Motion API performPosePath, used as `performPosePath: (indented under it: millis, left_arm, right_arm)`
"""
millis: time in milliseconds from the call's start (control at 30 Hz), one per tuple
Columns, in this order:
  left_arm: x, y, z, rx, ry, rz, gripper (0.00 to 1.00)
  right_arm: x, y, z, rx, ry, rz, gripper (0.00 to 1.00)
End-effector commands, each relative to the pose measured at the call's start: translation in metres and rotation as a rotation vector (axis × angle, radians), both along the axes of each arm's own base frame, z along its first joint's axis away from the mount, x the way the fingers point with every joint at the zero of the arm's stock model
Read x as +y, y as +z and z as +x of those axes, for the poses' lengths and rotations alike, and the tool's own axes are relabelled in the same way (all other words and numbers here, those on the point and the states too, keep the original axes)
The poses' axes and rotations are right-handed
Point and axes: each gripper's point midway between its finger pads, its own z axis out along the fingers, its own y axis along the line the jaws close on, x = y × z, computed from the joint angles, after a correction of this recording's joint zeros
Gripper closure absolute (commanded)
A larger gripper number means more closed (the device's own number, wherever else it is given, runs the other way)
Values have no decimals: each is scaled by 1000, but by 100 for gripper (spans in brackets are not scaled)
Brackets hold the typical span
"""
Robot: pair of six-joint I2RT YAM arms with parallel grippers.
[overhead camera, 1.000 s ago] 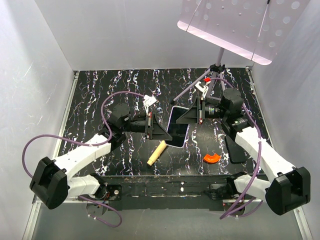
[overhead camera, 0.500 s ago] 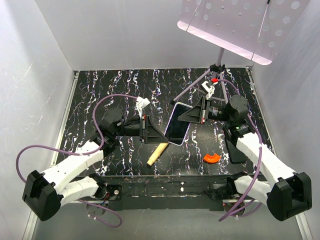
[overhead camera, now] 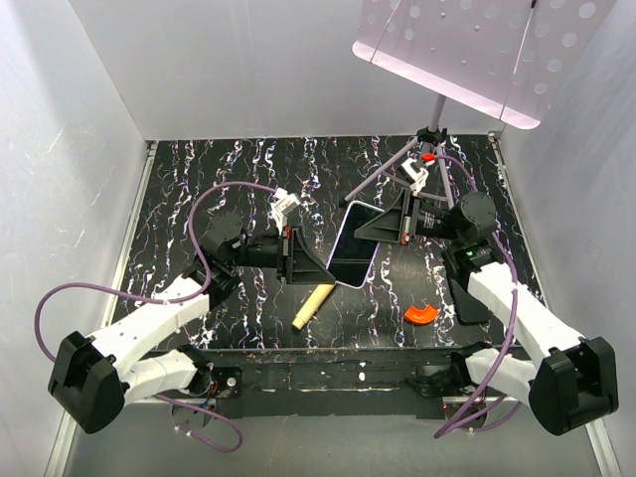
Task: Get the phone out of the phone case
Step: Remove the phone case from the phone.
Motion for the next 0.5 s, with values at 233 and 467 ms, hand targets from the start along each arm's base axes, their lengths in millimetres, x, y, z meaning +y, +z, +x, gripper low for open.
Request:
performPosePath:
  millis: [233, 467]
  left_arm:
    - [2, 58, -18, -506, -142, -294, 100]
    - [-12, 45, 2, -526, -126, -271, 100]
  right_arm:
    - [-10, 53, -55, -64, 223, 223, 99]
    - [-18, 85, -70, 6, 287, 345, 99]
